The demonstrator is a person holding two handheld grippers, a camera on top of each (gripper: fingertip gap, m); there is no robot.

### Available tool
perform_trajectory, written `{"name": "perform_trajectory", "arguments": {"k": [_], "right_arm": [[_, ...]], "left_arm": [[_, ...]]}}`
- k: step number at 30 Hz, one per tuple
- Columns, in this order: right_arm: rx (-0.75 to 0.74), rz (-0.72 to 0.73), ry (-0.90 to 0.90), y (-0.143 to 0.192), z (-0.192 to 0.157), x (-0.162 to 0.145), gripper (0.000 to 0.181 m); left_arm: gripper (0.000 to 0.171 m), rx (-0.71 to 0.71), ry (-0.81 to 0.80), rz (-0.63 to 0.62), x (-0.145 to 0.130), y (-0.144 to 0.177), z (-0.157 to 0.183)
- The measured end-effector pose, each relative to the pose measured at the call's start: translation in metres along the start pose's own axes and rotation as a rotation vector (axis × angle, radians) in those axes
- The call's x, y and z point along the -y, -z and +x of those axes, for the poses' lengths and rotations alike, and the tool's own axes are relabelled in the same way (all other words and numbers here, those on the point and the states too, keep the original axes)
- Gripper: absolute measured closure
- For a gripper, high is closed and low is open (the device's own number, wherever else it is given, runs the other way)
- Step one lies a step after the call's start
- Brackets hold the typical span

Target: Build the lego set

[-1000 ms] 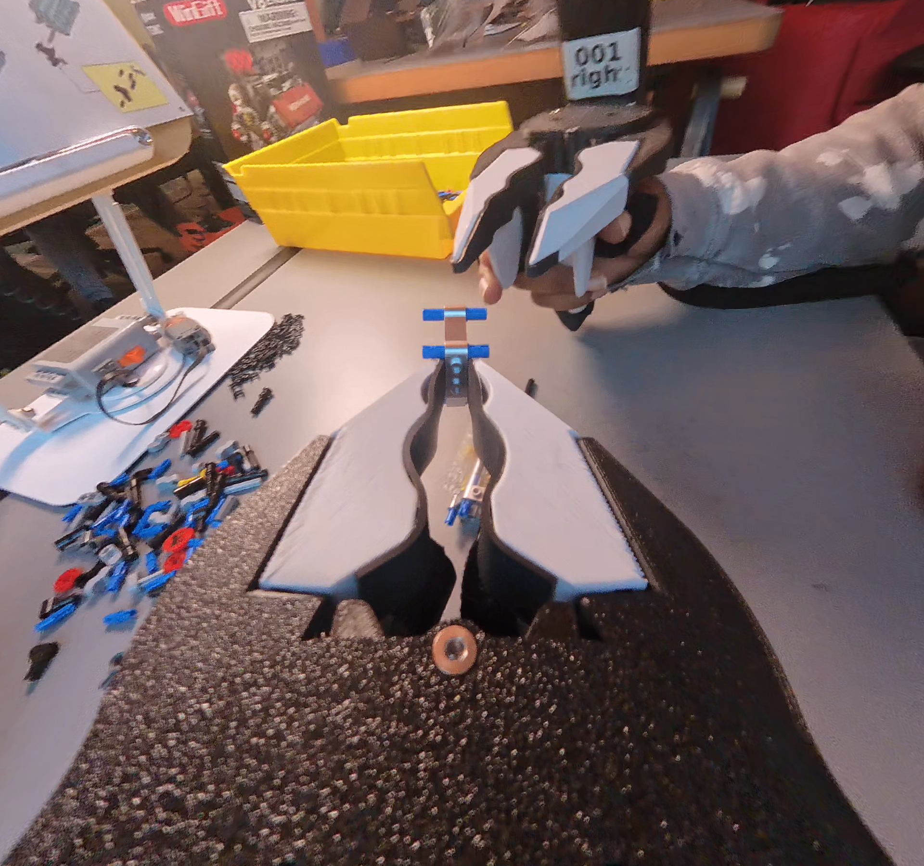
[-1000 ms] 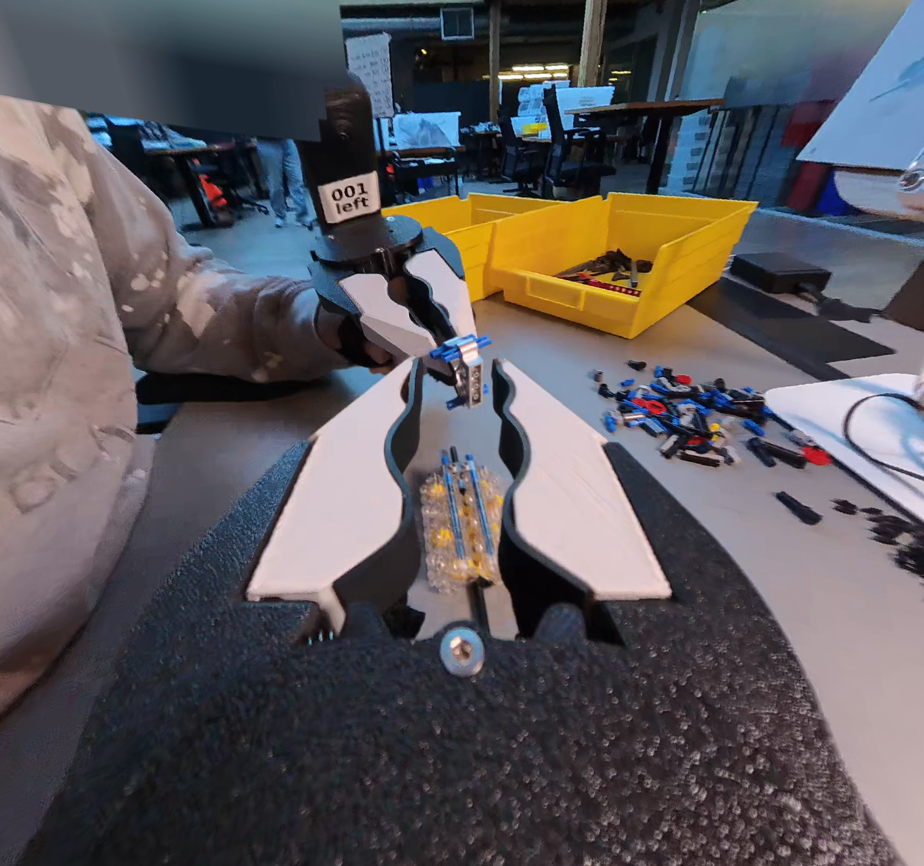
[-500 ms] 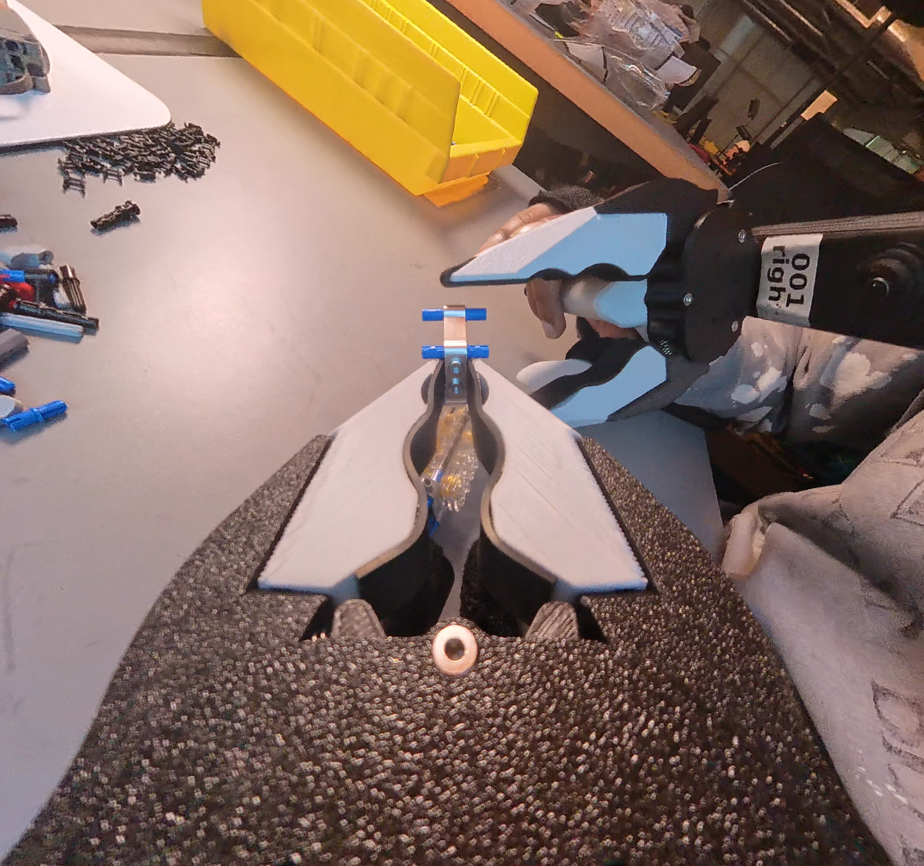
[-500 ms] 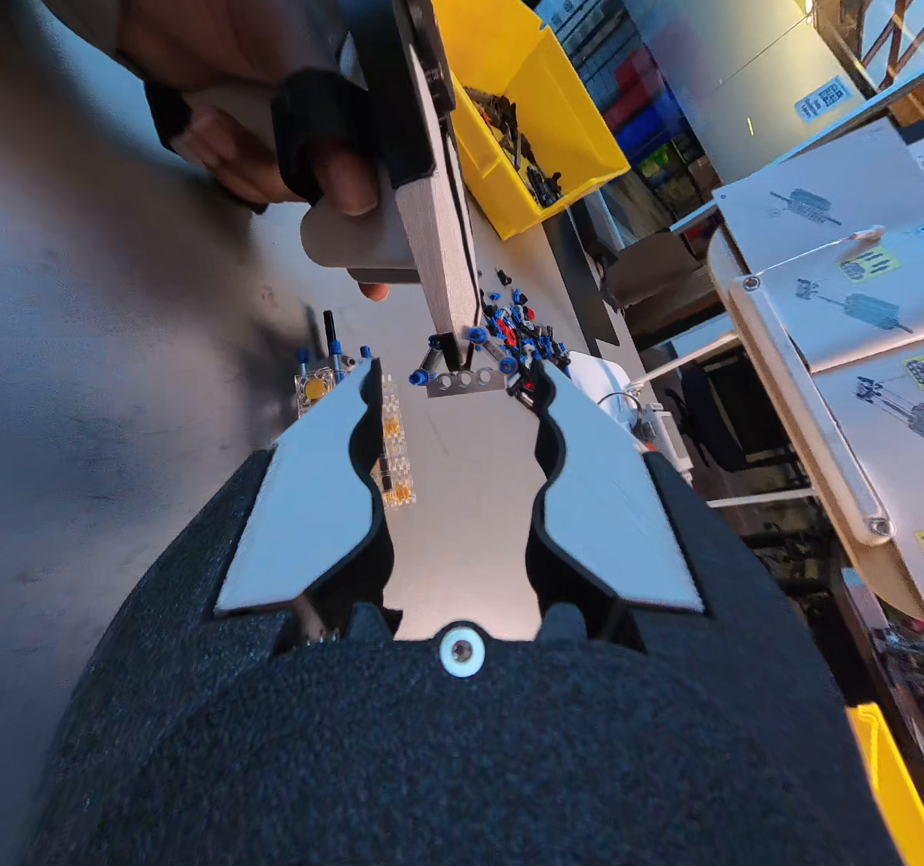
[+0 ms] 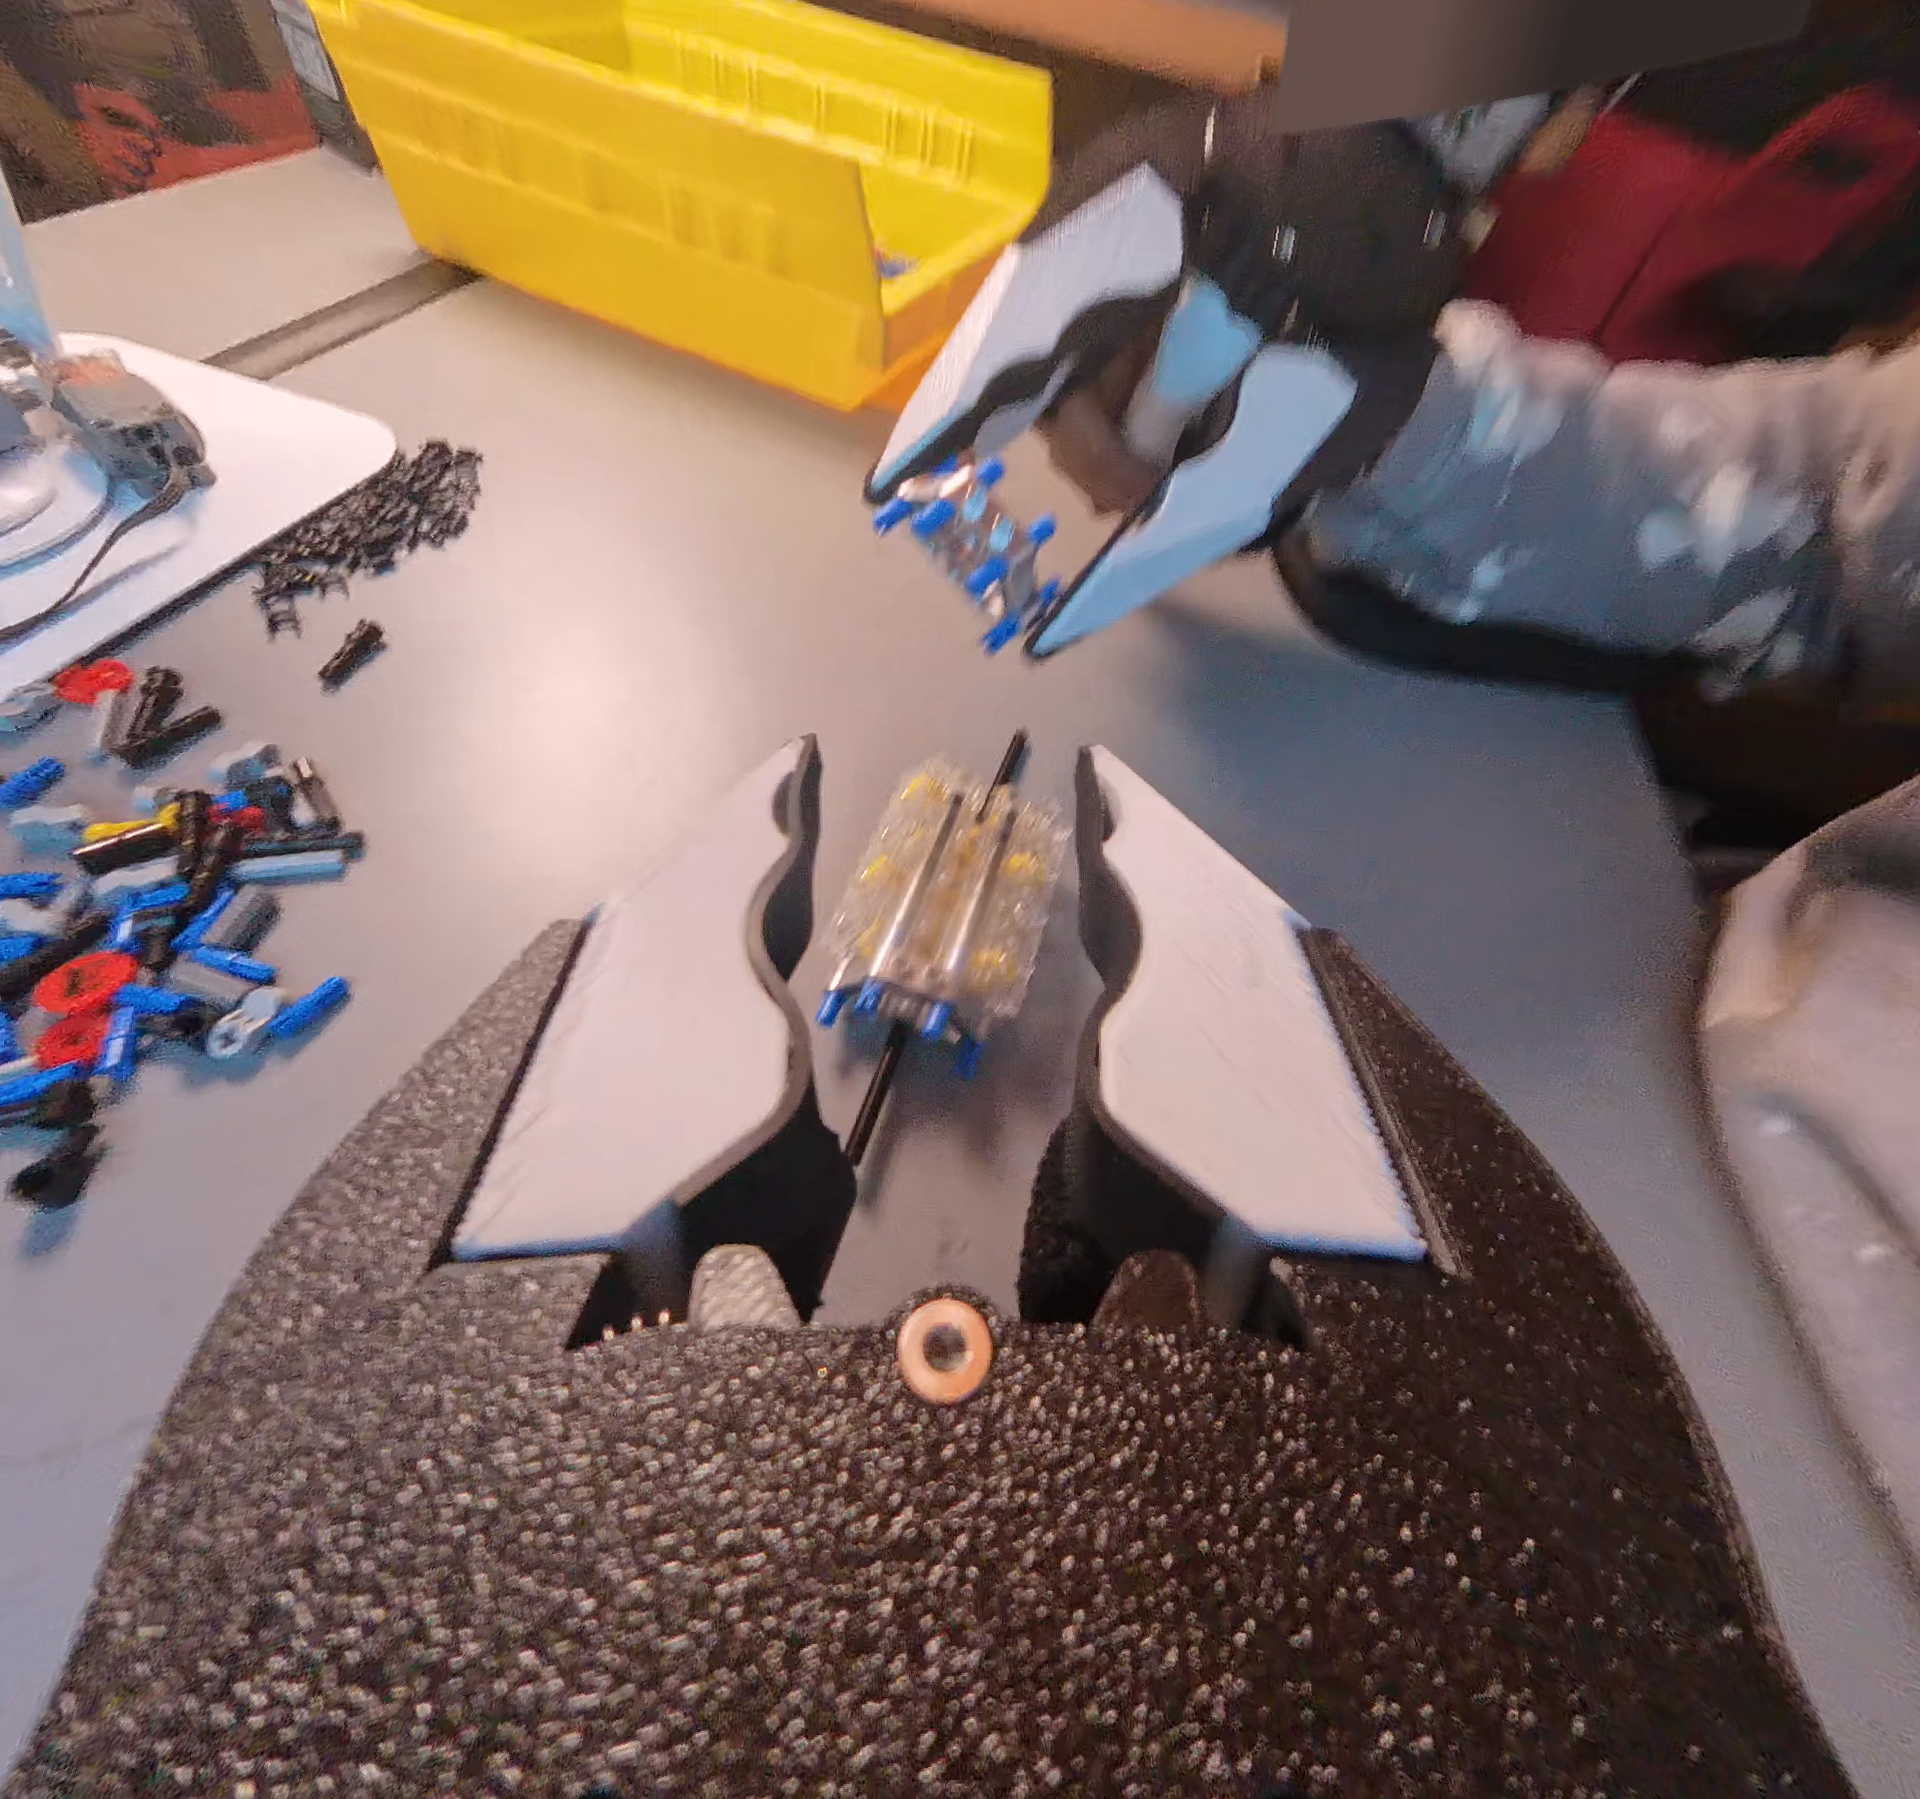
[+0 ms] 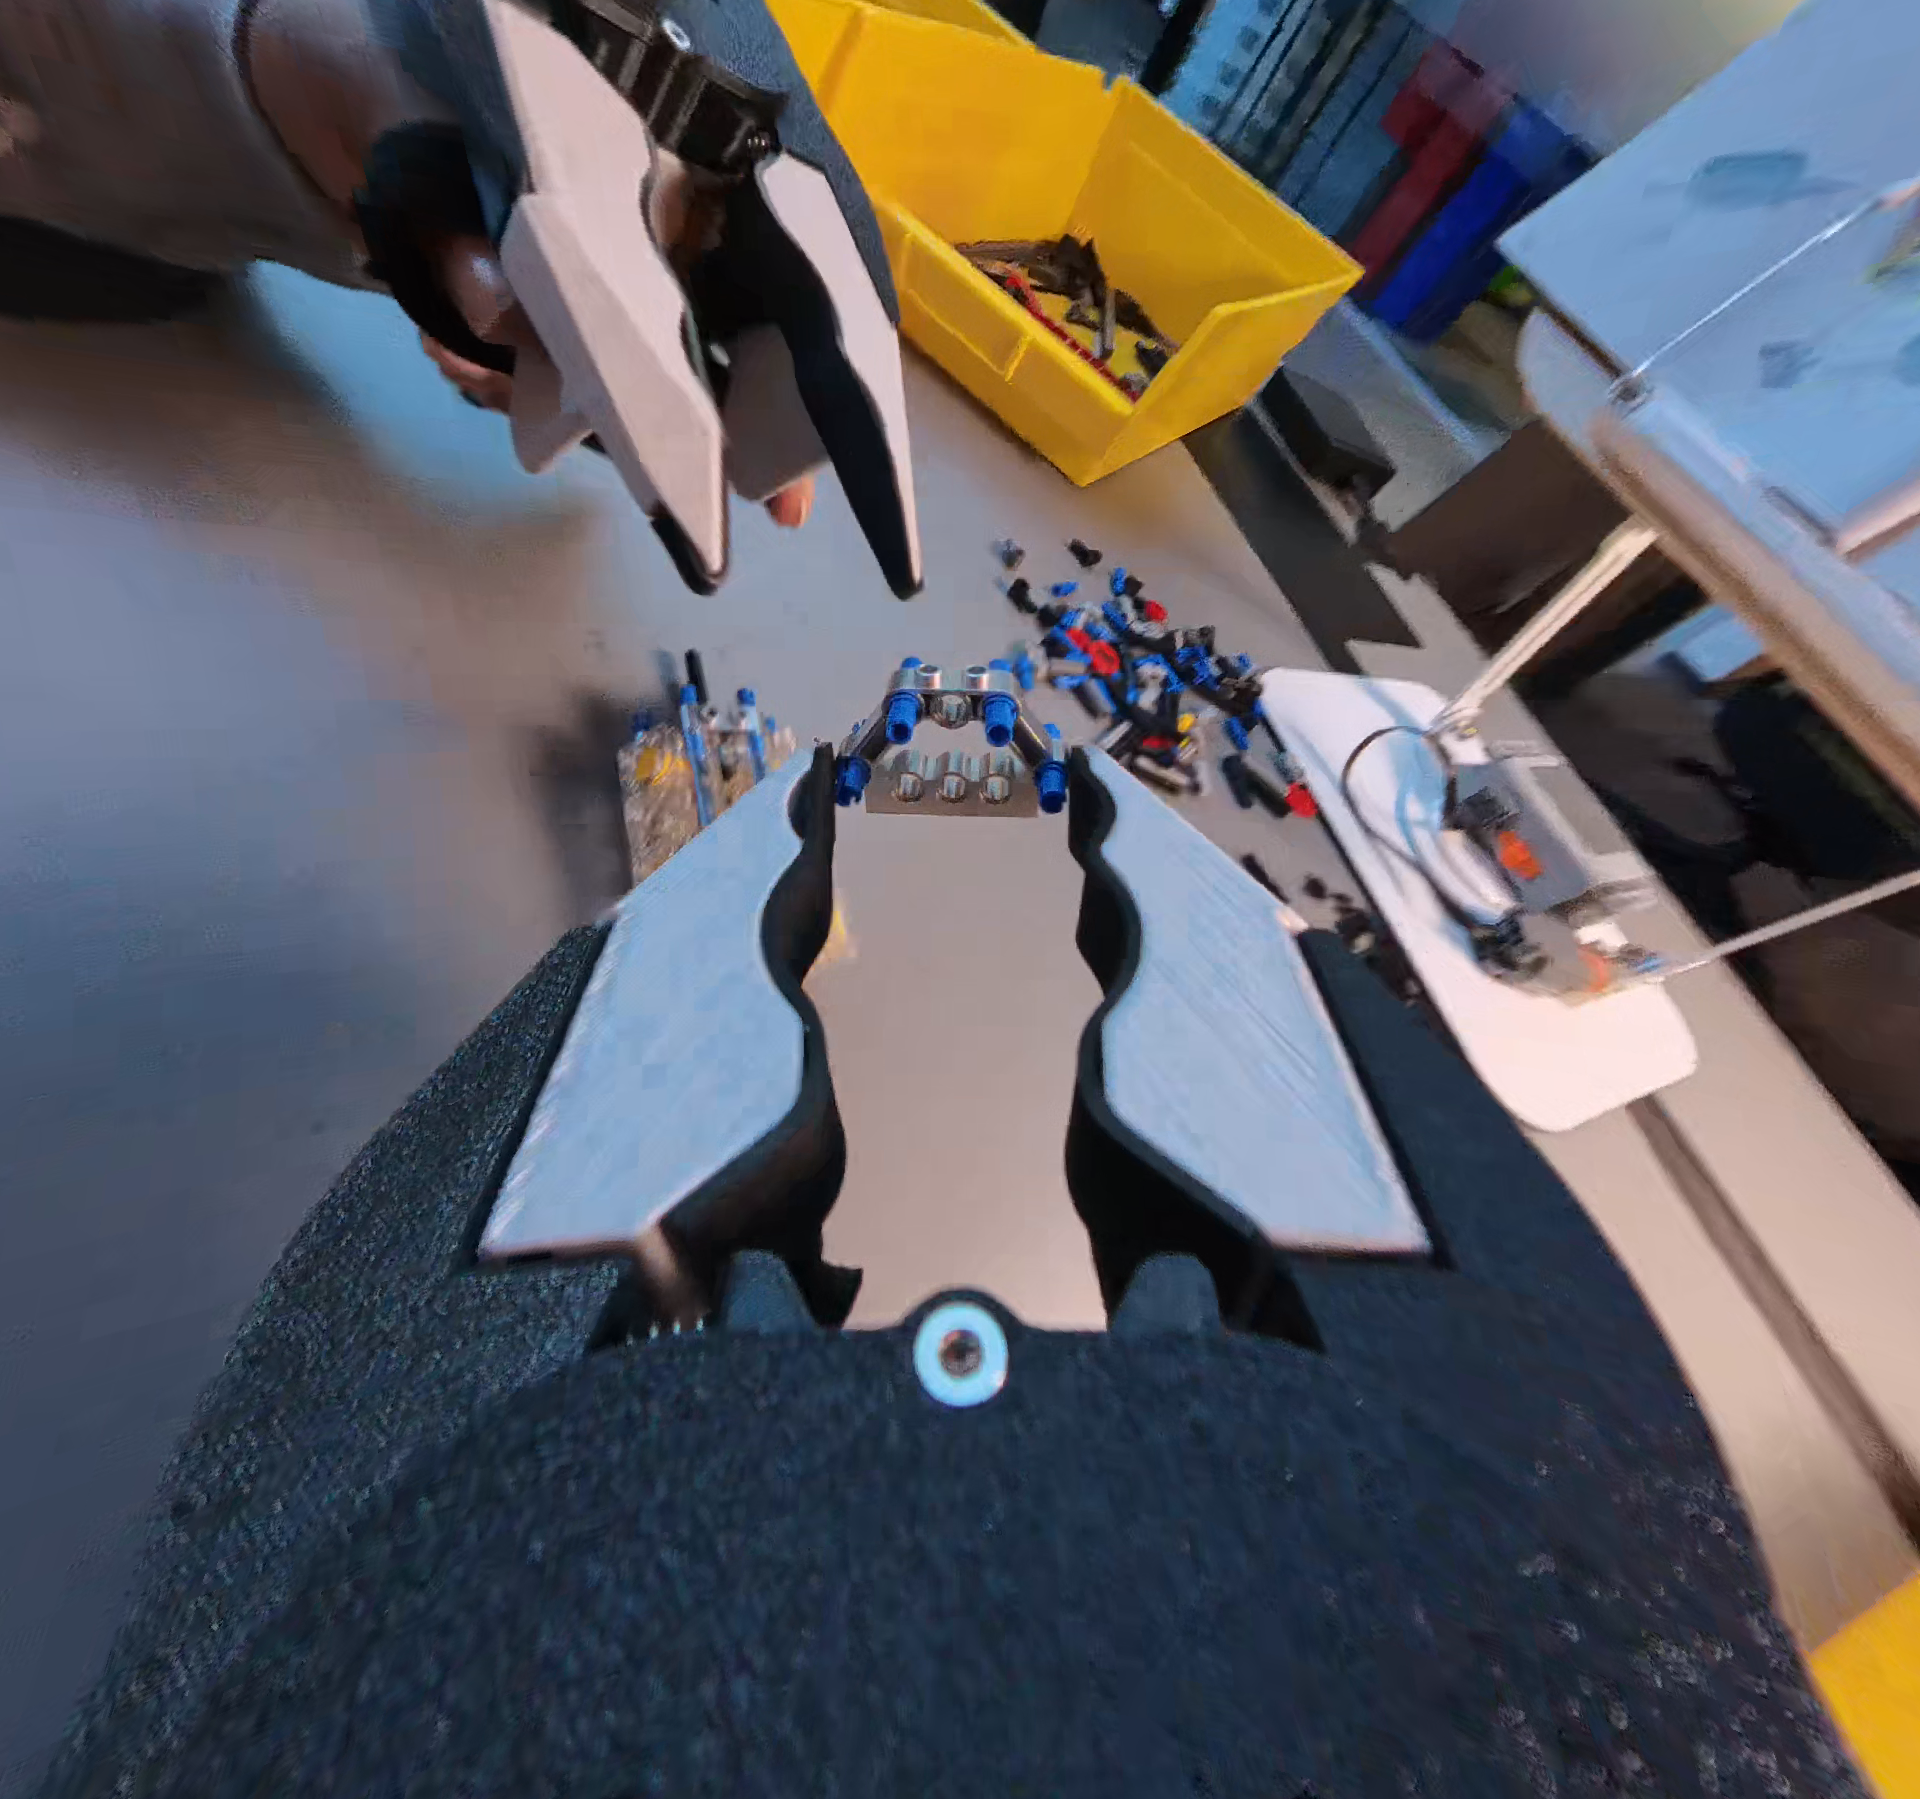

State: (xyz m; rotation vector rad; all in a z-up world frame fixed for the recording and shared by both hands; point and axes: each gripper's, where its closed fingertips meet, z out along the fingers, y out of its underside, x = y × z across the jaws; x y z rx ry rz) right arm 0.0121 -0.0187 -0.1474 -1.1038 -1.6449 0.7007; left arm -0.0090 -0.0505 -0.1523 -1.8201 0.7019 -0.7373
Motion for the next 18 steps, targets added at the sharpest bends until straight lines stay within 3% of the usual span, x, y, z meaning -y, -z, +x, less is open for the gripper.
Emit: {"name": "perform_trajectory", "arguments": {"k": [3, 7, 11, 15, 18], "right_arm": [[0.177, -0.025, -0.137, 0.019, -0.005, -0.021, 0.139], [0.33, -0.066, -0.201, 0.027, -0.023, -0.037, 0.139], [0.367, -0.143, -0.19, 0.017, -0.034, -0.055, 0.139], [0.375, -0.219, -0.193, 0.012, -0.034, -0.067, 0.138], [0.388, -0.257, -0.188, 0.011, -0.038, -0.074, 0.138]], "left_arm": [[0.112, 0.032, -0.121, -0.207, -0.035, -0.009, -0.003], [0.108, 0.013, -0.204, -0.375, -0.065, -0.02, -0.001], [0.103, 0.008, -0.229, -0.414, -0.062, -0.029, -0.009], [0.099, -0.095, -0.162, -0.478, -0.067, -0.039, -0.004], [0.114, -0.138, -0.198, -0.528, -0.074, -0.043, -0.002]]}}
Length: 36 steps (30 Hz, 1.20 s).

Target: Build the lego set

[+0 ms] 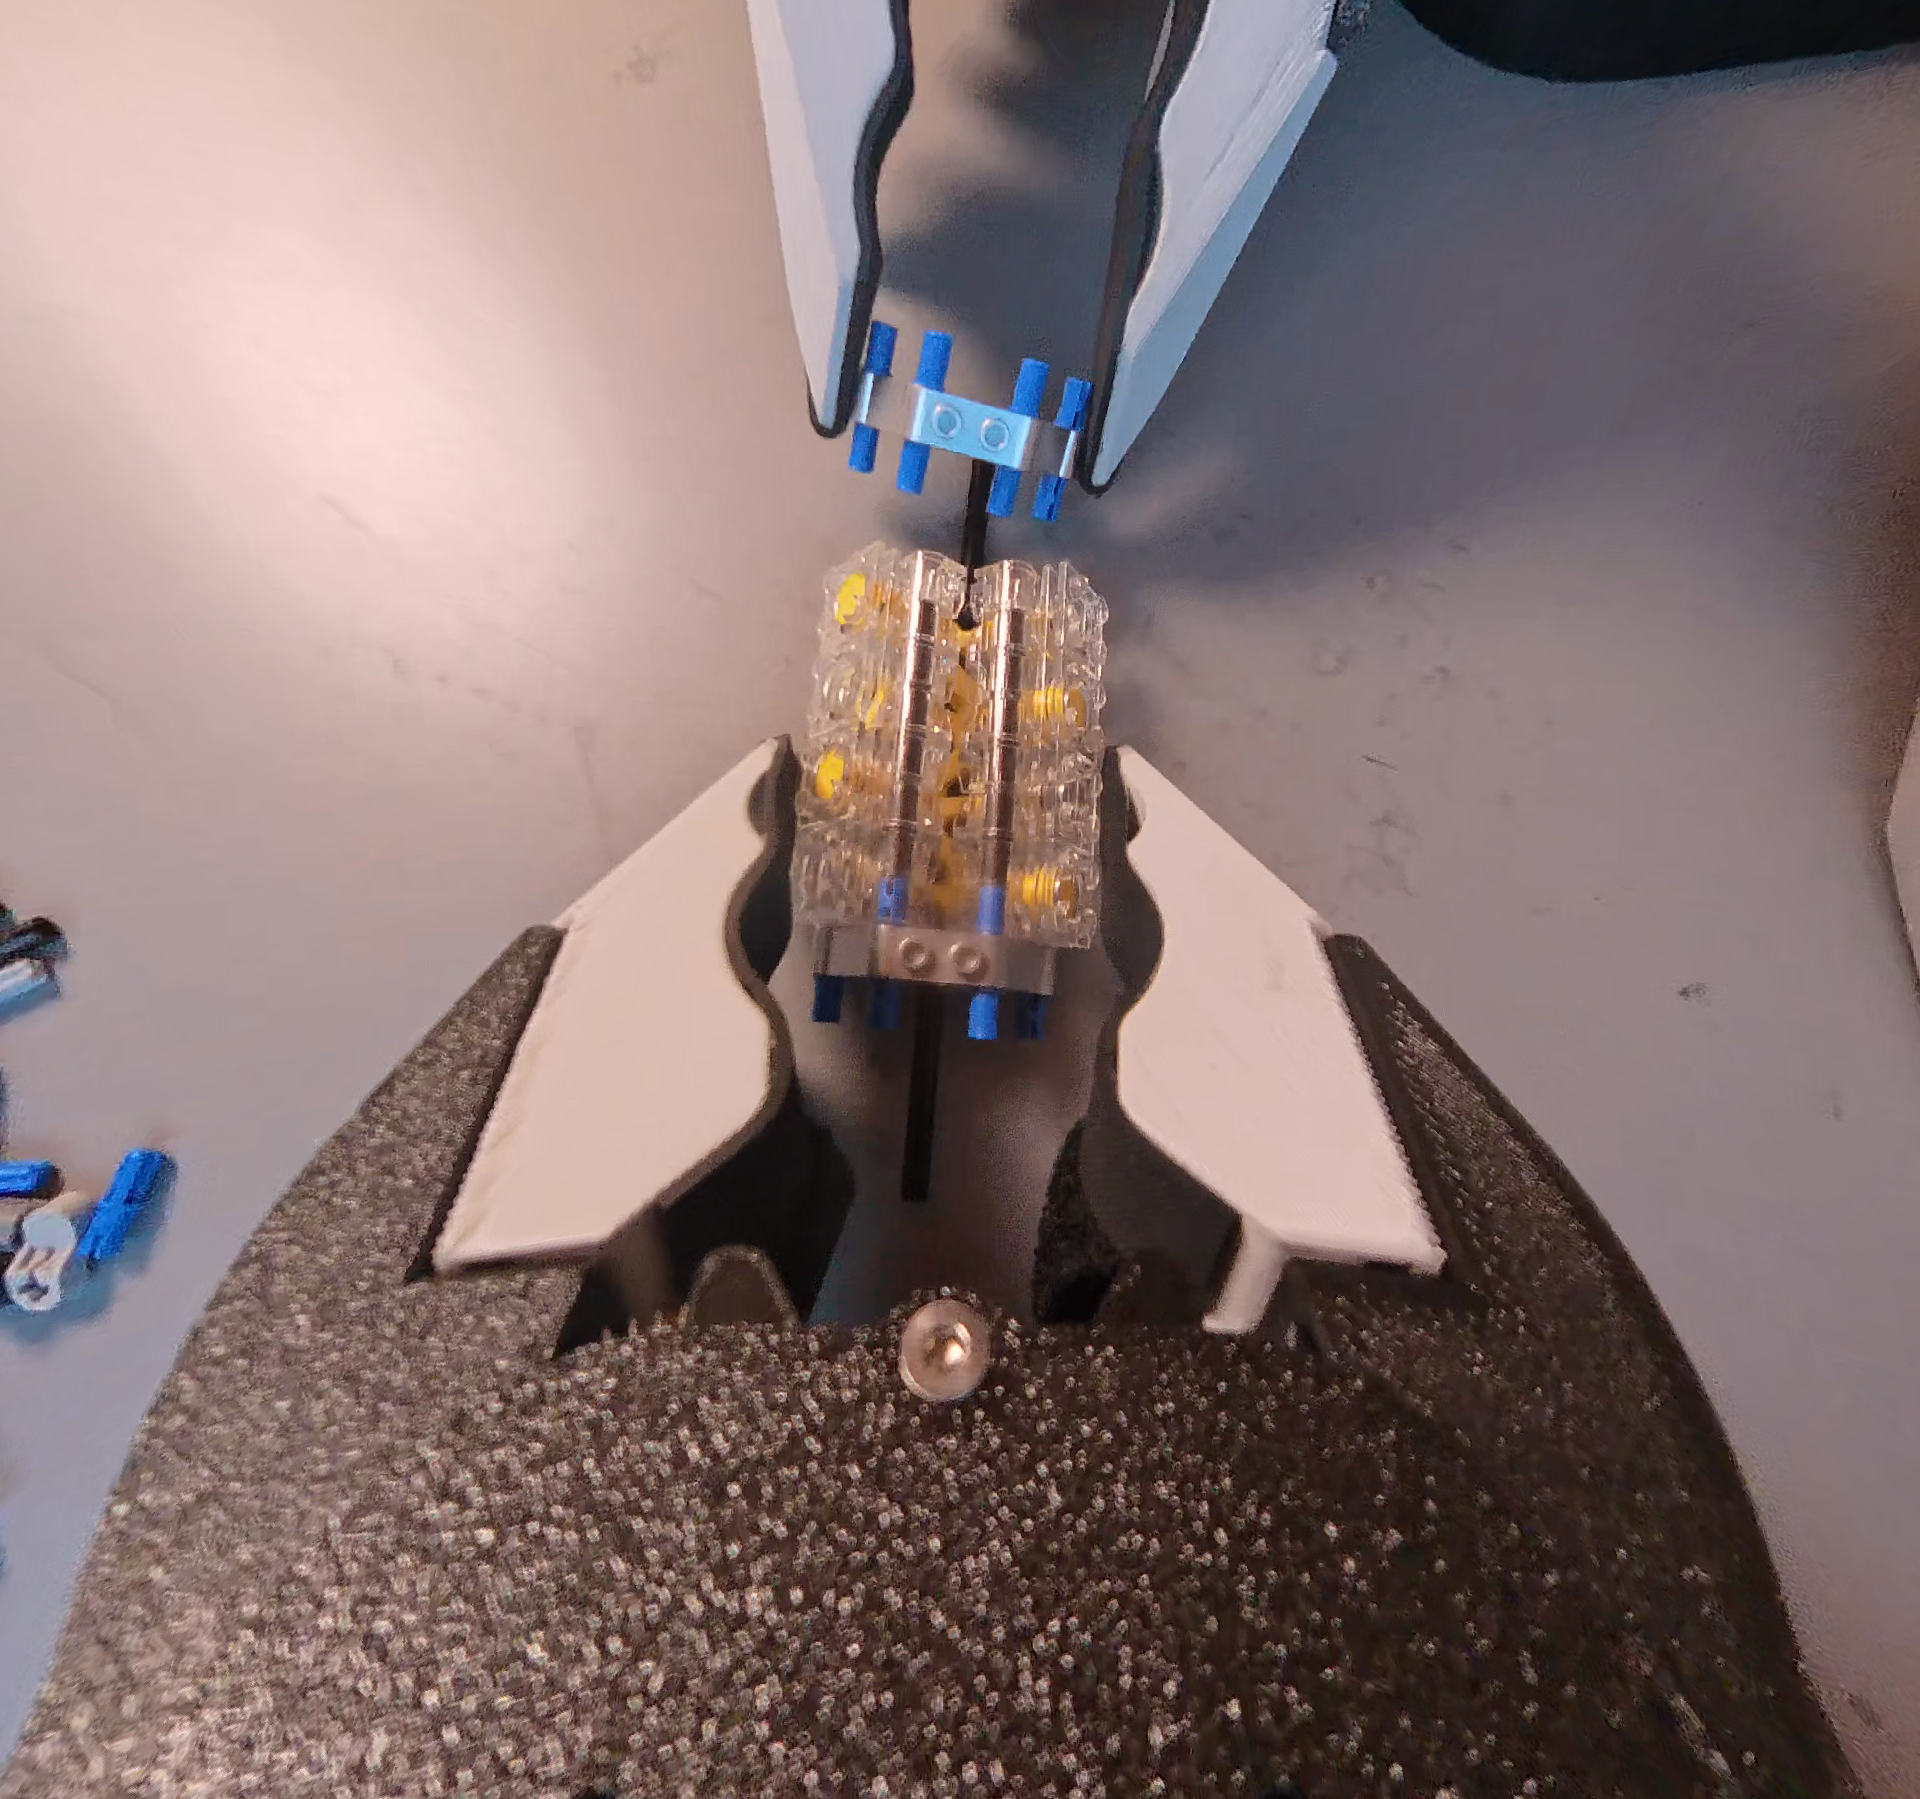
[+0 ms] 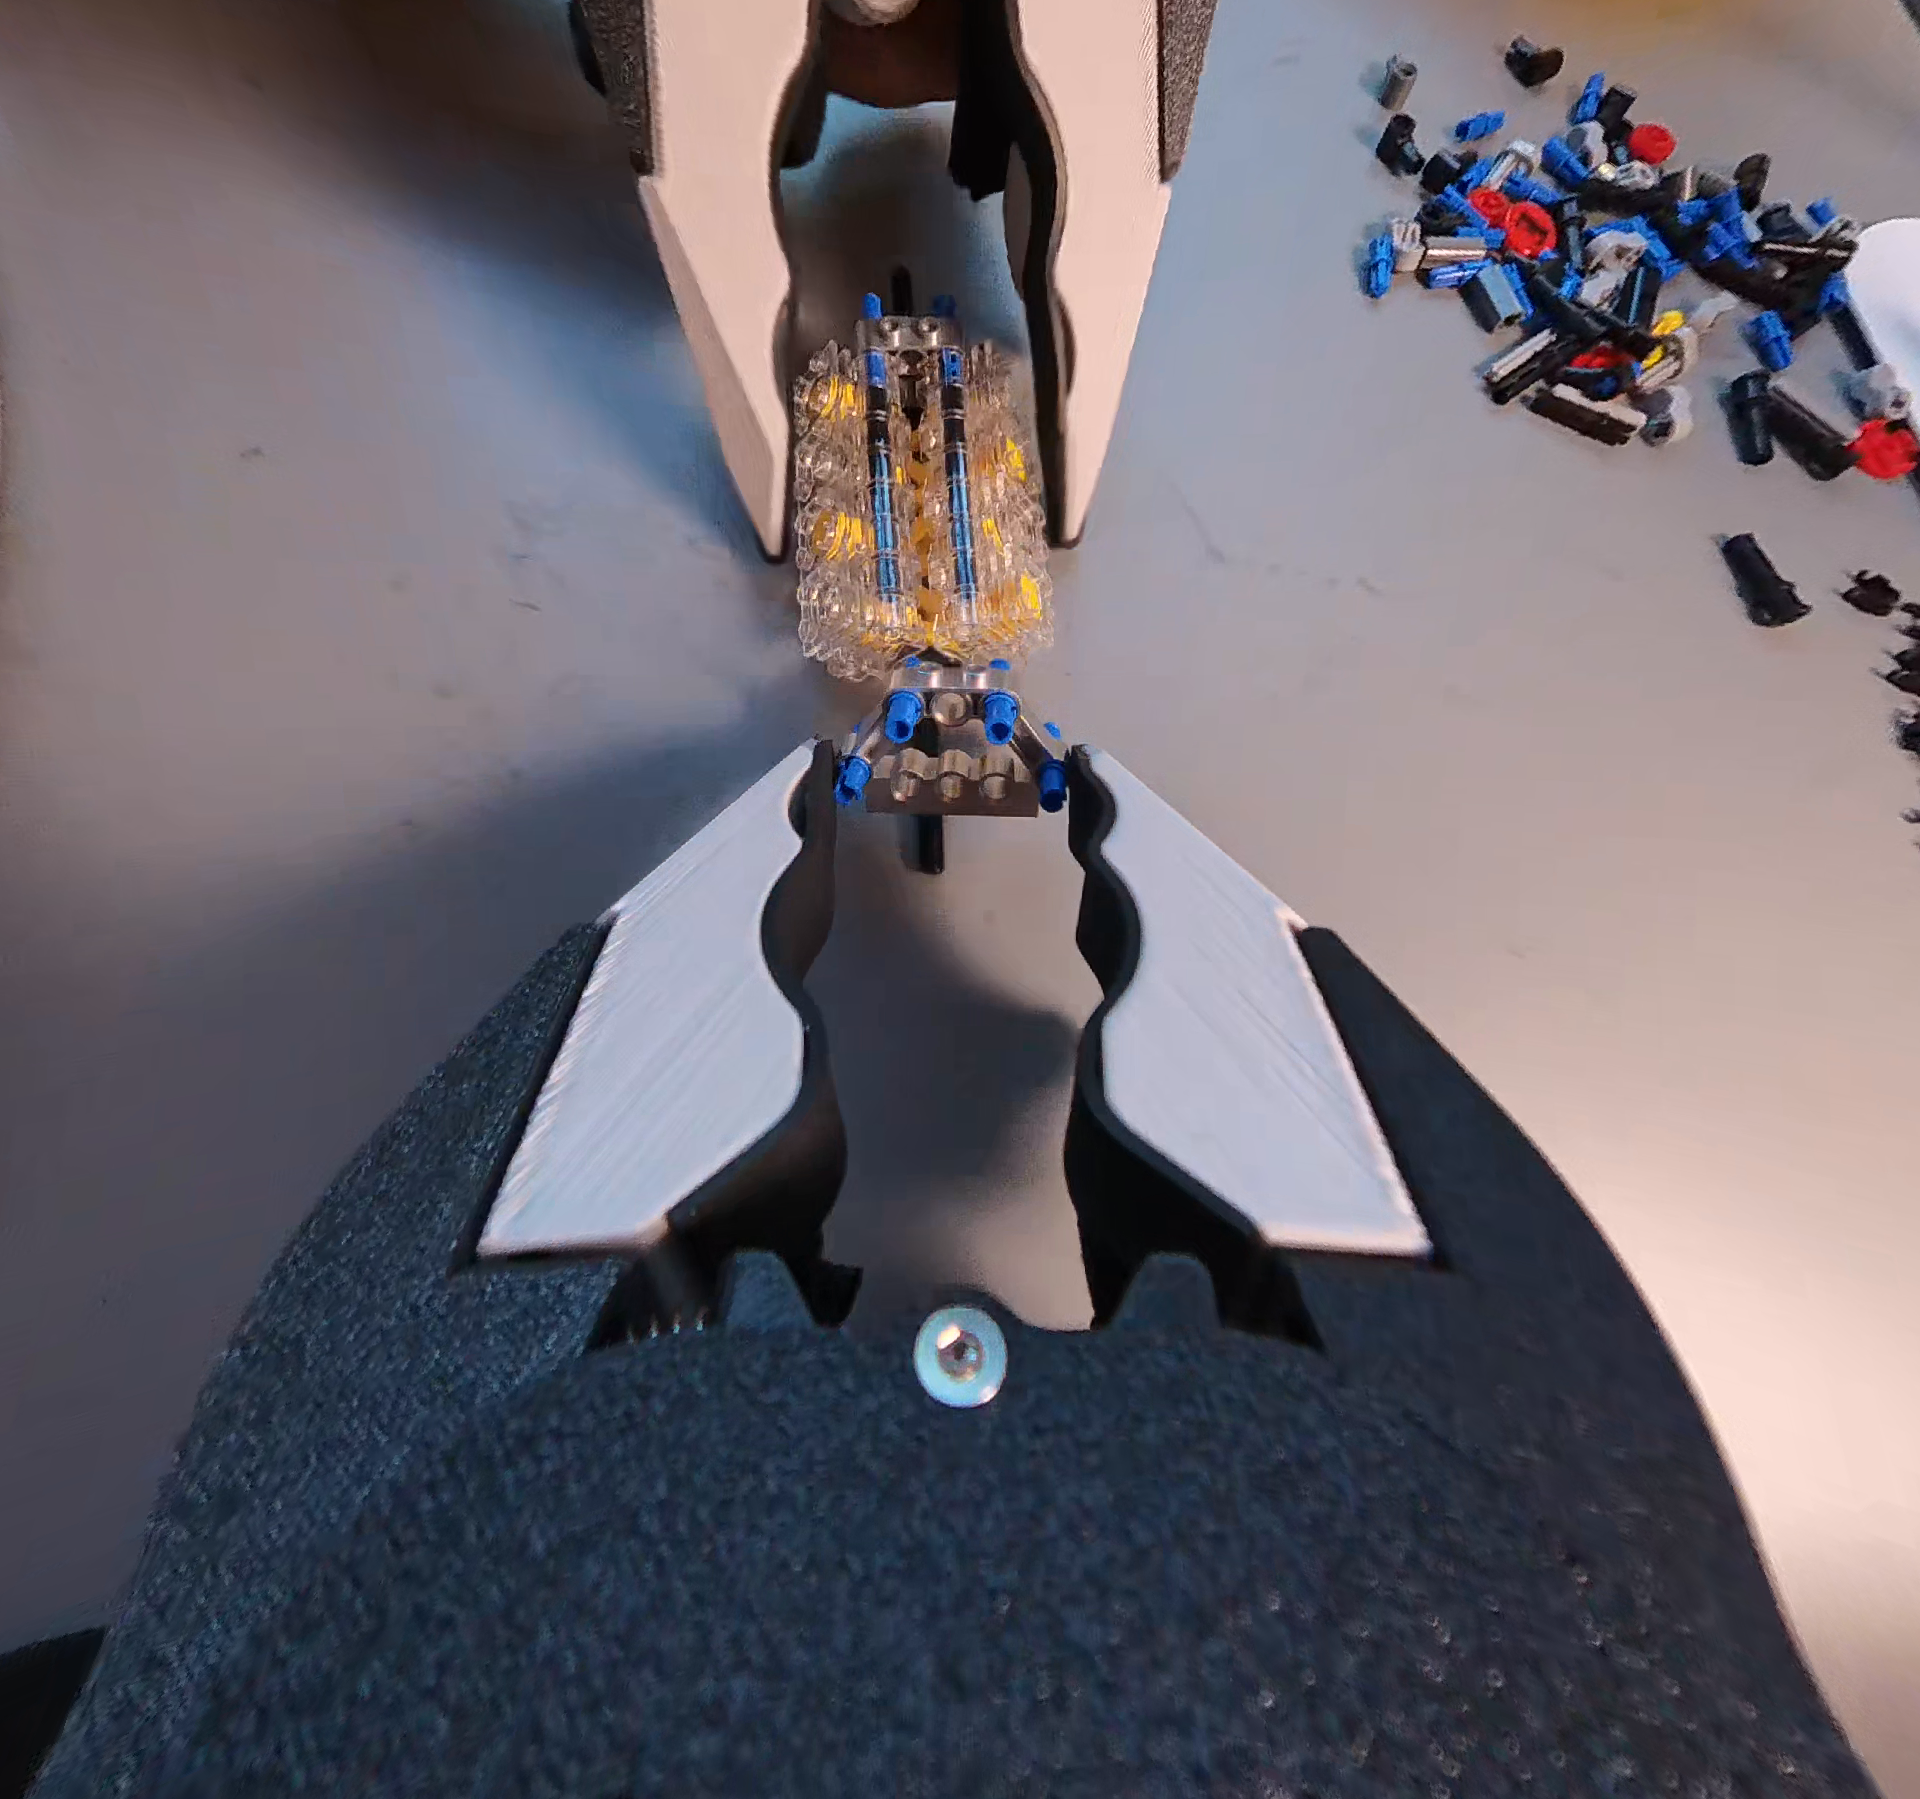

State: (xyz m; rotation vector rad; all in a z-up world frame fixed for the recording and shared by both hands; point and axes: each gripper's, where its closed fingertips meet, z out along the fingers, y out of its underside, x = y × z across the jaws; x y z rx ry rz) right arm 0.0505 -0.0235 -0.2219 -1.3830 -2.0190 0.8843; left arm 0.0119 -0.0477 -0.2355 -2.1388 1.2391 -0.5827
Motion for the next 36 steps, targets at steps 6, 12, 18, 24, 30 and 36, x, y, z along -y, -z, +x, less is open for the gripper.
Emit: {"name": "perform_trajectory", "arguments": {"k": [6, 12, 18, 24, 30, 36], "right_arm": [[-0.001, -0.074, 0.003, -0.008, -0.002, -0.011, 0.141], [0.011, -0.071, -0.002, -0.007, -0.003, -0.012, 0.133], [0.05, -0.065, -0.011, -0.003, -0.003, -0.015, 0.127], [0.053, -0.049, -0.082, 0.009, 0.008, -0.021, 0.13], [0.046, -0.063, 0.013, -0.008, -0.005, -0.008, 0.149], [-0.064, -0.118, 0.022, -0.001, 0.009, -0.008, 0.149]], "left_arm": [[0.115, -0.033, 0.026, 0.06, 0.003, -0.001, 0.0], [0.114, -0.03, 0.052, 0.098, 0.004, -0.001, 0.001], [0.114, -0.018, 0.037, 0.089, 0.0, 0.002, 0.002], [0.115, -0.014, 0.049, 0.064, -0.012, 0.013, 0.003], [0.114, 0.021, 0.056, 0.048, -0.017, 0.018, 0.002], [0.116, 0.068, 0.091, 0.172, 0.001, 0.043, -0.005]]}}
